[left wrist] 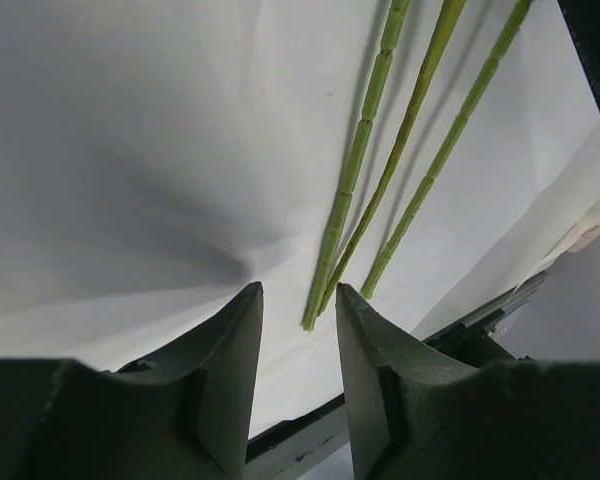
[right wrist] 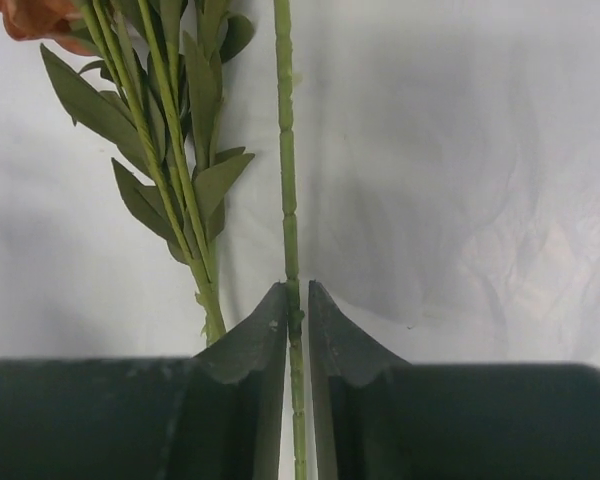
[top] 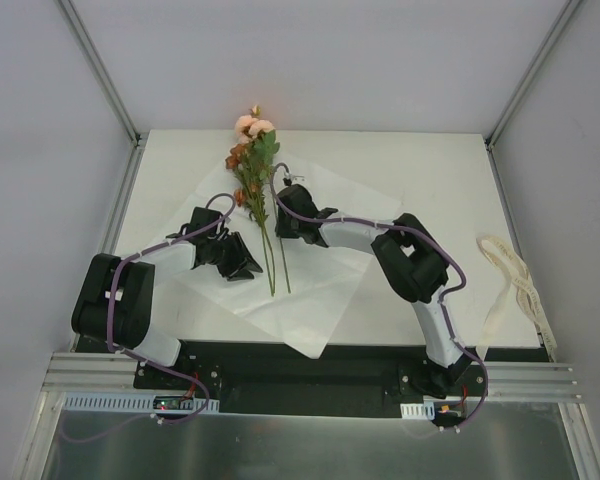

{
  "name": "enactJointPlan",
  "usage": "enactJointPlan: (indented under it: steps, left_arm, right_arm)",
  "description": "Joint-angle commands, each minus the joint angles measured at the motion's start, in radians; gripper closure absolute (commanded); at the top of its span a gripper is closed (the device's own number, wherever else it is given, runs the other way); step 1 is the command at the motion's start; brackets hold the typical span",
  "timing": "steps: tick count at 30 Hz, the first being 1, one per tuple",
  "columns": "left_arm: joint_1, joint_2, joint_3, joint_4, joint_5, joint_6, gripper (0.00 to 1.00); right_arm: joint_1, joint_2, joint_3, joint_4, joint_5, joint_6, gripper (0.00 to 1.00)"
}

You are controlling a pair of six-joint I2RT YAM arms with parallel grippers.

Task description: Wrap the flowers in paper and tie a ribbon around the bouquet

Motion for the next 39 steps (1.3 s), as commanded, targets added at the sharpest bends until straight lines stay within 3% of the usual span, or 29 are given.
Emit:
enactJointPlan:
  steps: [1, 2, 3, 7, 11, 14, 16, 19, 22, 23, 24, 32, 39]
  left_arm:
    - [-0.009, 0.004, 0.017, 0.016, 0.011, 0.030, 0.65]
    - [-0.010, 0.005, 0.017, 0.016, 0.017, 0.035, 0.64]
    - [-0.010, 0.005, 0.017, 0.016, 0.022, 0.035, 0.63]
    - [-0.013, -0.012, 0.002, 0.015, 0.045, 0.027, 0.61]
    - [-0.041, -0.047, -0.023, 0.016, 0.050, 0.027, 0.63]
    - [-0.090, -0.039, -0.026, 0.016, 0.034, 0.009, 0.66]
    - [-0.111, -0.036, -0.026, 0.015, 0.001, -0.004, 0.71]
    - [-0.137, -0.030, -0.026, 0.015, -0.041, -0.019, 0.74]
    - [-0.153, -0.042, -0.036, 0.015, -0.080, -0.036, 0.77]
    - [-0.159, -0.047, -0.046, 0.015, -0.088, -0.047, 0.78]
    - [-0.162, -0.053, -0.050, 0.015, -0.097, -0.051, 0.79]
    - [-0.196, 0.010, -0.030, 0.016, -0.127, -0.071, 0.85]
    - [-0.242, 0.066, 0.025, 0.018, -0.128, -0.077, 0.85]
  right_arm:
    - [-0.011, -0.023, 0.028, -0.016, -0.022, -0.057, 0.79]
    - [-0.016, -0.032, 0.031, -0.030, -0.031, -0.072, 0.74]
    - [-0.020, -0.041, 0.040, -0.077, -0.060, -0.089, 0.57]
    - [-0.057, -0.157, 0.048, -0.248, -0.172, -0.167, 0.24]
    - [-0.079, -0.418, -0.189, -0.311, -0.203, -0.253, 0.18]
    - [-0.134, -0.509, -0.298, -0.309, -0.350, -0.270, 0.17]
    - [-0.154, -0.538, -0.392, -0.293, -0.352, -0.295, 0.18]
    - [-0.215, -0.554, -0.458, -0.279, -0.350, -0.269, 0.30]
    - [-0.243, -0.509, -0.452, -0.224, -0.404, -0.265, 0.54]
    - [-0.241, -0.482, -0.434, -0.213, -0.462, -0.267, 0.69]
    - [-0.229, -0.459, -0.419, -0.202, -0.485, -0.267, 0.73]
    - [-0.175, -0.299, -0.348, -0.185, -0.430, -0.272, 0.89]
    - [-0.160, -0.261, -0.359, -0.155, -0.433, -0.239, 0.90]
